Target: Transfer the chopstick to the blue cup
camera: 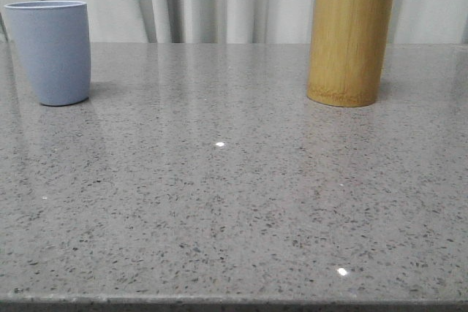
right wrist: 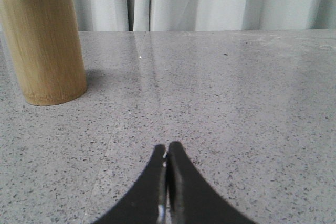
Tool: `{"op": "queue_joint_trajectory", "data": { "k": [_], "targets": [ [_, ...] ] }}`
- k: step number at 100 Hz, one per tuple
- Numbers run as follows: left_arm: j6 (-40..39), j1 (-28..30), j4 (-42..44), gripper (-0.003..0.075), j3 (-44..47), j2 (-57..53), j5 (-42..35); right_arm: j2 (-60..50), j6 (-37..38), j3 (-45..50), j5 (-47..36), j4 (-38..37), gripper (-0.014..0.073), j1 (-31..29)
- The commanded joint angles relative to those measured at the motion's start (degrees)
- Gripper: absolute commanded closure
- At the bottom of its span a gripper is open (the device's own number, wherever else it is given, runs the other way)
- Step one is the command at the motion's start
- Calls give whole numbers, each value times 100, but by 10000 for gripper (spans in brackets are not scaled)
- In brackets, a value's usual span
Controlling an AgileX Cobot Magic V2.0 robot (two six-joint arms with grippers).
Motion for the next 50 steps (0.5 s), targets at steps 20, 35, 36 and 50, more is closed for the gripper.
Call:
{"op": "queue_joint_trajectory", "data": {
  "k": [20, 35, 36, 50],
  "targets": [
    [-33, 7, -389, 739, -91, -199, -573, -119, -34, -131, -344, -62, 699, -12],
    [-33, 7, -581, 739, -549, -44, -319, -7, -34, -528, 135, 271, 699, -12],
    [-33, 7, -581, 739, -586, -17, -254, 18, -34, -548, 149, 324, 699, -12],
    [-33, 7, -569, 739, -1365, 448, 363, 456, -34, -1113, 575, 430, 694, -12]
  ]
}}
